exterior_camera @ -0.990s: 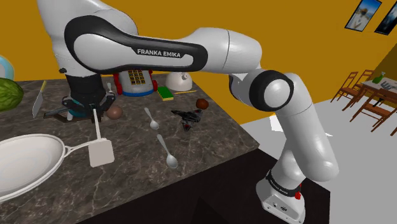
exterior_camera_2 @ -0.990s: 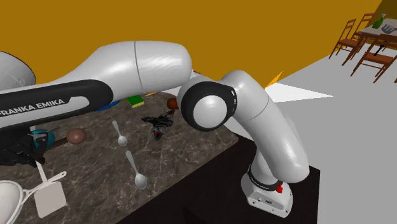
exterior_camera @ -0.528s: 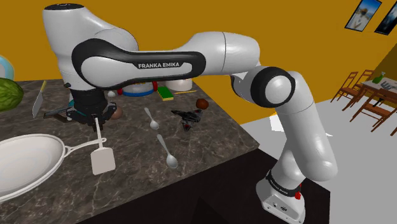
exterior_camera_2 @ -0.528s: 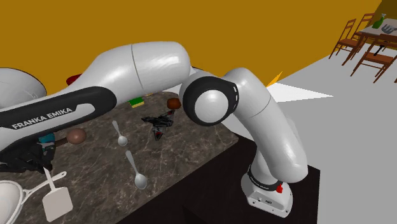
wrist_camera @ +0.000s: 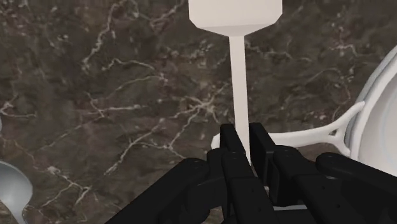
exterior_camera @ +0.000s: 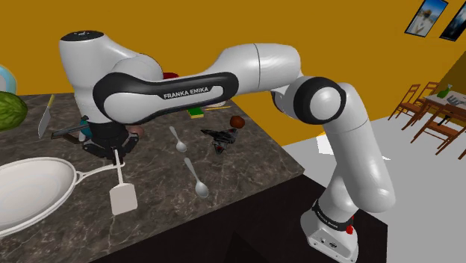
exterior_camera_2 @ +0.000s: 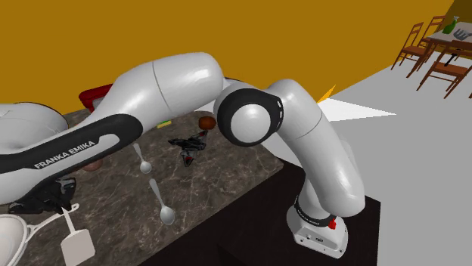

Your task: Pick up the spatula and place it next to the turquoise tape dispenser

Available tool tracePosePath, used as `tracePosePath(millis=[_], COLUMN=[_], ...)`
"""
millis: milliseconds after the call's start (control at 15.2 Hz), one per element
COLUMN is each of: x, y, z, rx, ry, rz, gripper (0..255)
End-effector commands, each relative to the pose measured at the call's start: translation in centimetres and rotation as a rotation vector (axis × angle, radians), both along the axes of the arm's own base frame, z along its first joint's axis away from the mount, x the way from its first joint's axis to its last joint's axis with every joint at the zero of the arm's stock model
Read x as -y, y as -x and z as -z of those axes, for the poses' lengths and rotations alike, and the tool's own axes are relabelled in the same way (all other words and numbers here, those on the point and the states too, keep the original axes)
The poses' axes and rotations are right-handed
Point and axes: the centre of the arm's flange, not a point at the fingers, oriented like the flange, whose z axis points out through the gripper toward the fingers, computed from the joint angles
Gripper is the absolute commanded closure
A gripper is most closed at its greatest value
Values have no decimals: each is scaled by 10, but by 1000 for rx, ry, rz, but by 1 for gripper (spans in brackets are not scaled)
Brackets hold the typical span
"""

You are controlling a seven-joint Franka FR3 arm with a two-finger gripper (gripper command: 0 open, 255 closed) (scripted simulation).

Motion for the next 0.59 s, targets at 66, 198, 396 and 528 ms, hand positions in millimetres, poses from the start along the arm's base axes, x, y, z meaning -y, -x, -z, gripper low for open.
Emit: tracePosePath(millis=[66, 198, 396, 528], x=[0, 0, 0, 0], y=[0, 0, 0, 0], z=[16, 27, 42, 53], rx=[0, 0, 0, 0], ry=[0, 0, 0, 0], rz=[0, 0, 0, 0], gripper=[255, 255, 255, 255])
